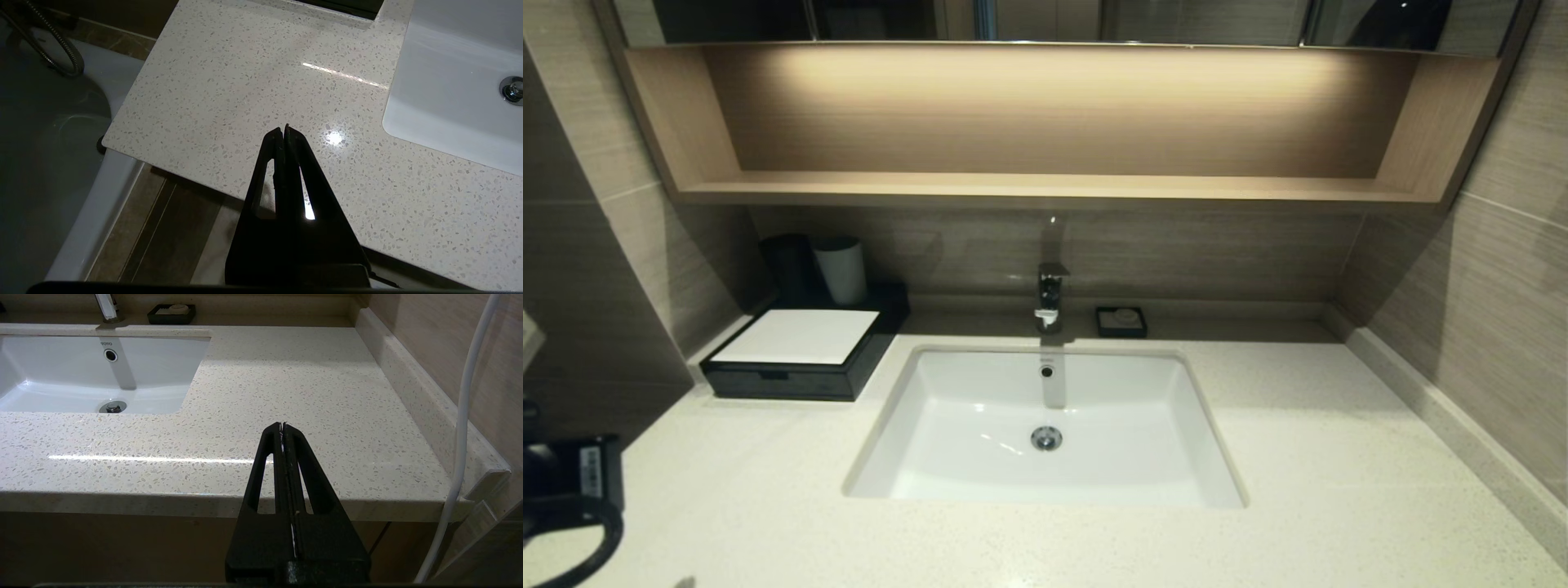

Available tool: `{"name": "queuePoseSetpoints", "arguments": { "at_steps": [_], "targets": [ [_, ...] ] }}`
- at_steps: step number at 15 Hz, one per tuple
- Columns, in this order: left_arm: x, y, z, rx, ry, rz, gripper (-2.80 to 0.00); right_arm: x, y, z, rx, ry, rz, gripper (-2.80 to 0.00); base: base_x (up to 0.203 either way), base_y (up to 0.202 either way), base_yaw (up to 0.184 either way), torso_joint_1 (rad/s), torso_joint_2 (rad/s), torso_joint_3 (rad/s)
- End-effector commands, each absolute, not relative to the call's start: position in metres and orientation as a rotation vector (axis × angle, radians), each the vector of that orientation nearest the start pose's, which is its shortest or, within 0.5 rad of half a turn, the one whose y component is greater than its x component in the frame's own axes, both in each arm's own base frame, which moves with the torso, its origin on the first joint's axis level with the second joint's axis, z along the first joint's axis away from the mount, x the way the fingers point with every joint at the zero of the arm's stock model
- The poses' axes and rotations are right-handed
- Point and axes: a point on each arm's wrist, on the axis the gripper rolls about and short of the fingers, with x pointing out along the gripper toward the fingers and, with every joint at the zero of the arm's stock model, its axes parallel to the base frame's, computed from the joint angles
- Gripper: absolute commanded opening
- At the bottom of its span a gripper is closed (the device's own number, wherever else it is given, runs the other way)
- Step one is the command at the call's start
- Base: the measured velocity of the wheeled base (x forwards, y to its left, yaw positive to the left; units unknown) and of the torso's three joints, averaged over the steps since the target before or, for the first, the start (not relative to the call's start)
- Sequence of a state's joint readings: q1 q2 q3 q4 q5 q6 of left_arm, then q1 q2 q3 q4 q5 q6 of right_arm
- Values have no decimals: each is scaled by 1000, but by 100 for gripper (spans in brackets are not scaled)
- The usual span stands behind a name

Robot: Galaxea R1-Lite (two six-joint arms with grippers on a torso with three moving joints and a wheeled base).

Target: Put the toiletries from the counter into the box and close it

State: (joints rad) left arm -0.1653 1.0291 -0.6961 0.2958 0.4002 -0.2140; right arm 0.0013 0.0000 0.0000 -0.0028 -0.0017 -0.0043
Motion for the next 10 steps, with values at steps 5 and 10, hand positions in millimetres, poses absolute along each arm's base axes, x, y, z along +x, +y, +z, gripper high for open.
{"name": "queuePoseSetpoints", "arguments": {
  "at_steps": [5,10],
  "targets": [
    [52,1,198,-92,424,299,-280,-23,0,76,-5,-5,0,-280,0,0,0,0,0,0],
    [24,6,177,-122,372,310,-280,-23,0,75,-6,-3,0,-280,0,0,0,0,0,0]
  ]
}}
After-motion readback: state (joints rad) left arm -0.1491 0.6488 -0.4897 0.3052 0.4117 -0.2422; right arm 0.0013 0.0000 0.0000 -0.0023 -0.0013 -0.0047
